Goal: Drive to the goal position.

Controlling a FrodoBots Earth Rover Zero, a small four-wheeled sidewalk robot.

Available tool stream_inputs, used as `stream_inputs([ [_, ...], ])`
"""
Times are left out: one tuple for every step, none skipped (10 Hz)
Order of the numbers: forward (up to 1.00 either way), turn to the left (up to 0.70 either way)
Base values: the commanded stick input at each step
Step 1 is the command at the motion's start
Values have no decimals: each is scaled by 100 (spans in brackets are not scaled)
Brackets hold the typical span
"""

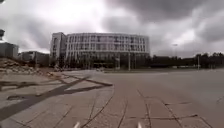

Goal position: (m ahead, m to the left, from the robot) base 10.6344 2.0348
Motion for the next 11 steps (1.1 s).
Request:
stream_inputs([
  [50, 1],
  [50, 1],
  [50, 1],
  [50, 1],
  [50, 1],
  [50, 1],
  [50, 1],
  [50, 1],
  [50, 1],
  [50, 1],
  [50, 11],
])
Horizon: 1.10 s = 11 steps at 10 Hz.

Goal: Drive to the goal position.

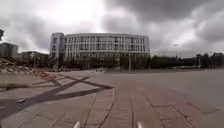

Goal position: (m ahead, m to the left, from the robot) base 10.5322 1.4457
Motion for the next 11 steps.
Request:
stream_inputs([
  [50, 26],
  [50, 26],
  [50, 26],
  [50, 26],
  [50, 25],
  [50, 17],
  [50, 10],
  [50, 2],
  [50, 1],
  [50, 1],
  [50, 1],
])
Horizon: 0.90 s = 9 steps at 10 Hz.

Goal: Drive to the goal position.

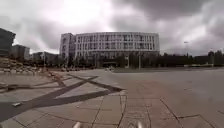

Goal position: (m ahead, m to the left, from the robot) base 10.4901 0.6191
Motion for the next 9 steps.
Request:
stream_inputs([
  [50, 1],
  [50, 1],
  [50, 1],
  [50, 1],
  [50, 1],
  [50, 1],
  [50, 1],
  [50, 1],
  [50, 1],
])
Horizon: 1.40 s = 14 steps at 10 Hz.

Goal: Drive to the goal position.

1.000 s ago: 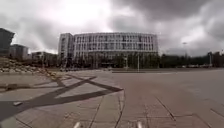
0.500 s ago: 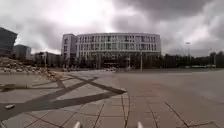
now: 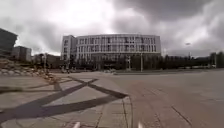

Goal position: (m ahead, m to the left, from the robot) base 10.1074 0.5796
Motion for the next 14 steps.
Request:
stream_inputs([
  [50, 1],
  [50, 1],
  [50, 1],
  [50, 1],
  [50, 1],
  [50, 1],
  [50, 1],
  [50, 1],
  [50, 1],
  [50, 1],
  [50, 1],
  [50, 1],
  [50, 1],
  [50, 1],
])
